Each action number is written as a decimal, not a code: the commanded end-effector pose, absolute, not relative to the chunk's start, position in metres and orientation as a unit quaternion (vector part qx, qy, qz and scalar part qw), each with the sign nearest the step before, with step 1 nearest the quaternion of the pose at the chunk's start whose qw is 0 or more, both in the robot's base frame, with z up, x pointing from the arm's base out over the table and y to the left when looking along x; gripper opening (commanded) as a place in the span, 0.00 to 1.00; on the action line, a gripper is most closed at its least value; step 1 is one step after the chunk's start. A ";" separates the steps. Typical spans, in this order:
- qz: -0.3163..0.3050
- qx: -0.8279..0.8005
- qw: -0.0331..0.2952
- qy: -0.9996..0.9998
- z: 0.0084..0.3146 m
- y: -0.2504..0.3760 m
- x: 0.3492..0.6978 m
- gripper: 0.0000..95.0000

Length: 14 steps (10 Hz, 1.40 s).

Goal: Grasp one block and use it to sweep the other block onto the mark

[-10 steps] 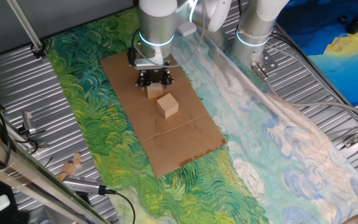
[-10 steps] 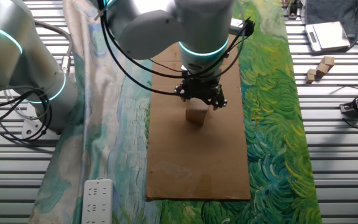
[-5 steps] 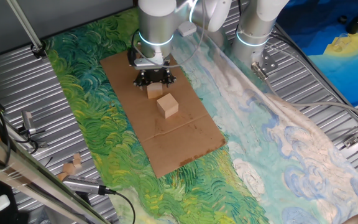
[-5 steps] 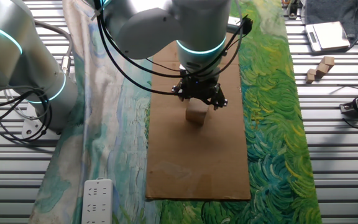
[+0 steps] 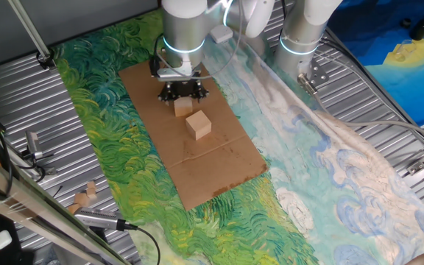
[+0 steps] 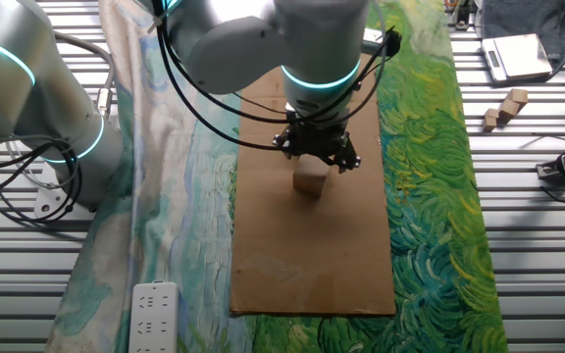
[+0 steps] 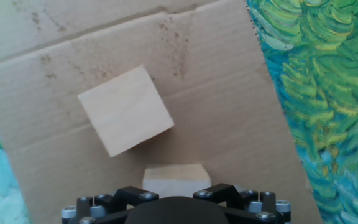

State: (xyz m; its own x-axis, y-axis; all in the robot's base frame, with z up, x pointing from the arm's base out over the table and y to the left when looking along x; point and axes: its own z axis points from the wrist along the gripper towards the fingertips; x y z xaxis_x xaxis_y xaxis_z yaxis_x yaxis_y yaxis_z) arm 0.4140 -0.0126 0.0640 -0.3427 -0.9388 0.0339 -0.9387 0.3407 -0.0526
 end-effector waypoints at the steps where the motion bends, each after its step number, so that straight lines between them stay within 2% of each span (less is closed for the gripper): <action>1: -0.023 -0.570 0.004 0.822 0.074 -0.015 0.409 1.00; 2: -0.022 -0.570 0.004 0.821 0.082 -0.018 0.410 0.80; 5: -0.043 -0.588 -0.017 0.808 0.109 -0.031 0.433 0.80; 6: -0.043 -0.596 -0.020 0.801 0.117 -0.038 0.450 0.80; 7: -0.042 -0.598 -0.019 0.800 0.118 -0.040 0.457 0.60; 8: -0.044 -0.604 -0.017 0.795 0.118 -0.045 0.475 0.00; 13: -0.045 -0.630 -0.014 0.775 0.093 -0.055 0.545 0.00; 14: -0.046 -0.630 -0.013 0.775 0.090 -0.055 0.549 0.00</action>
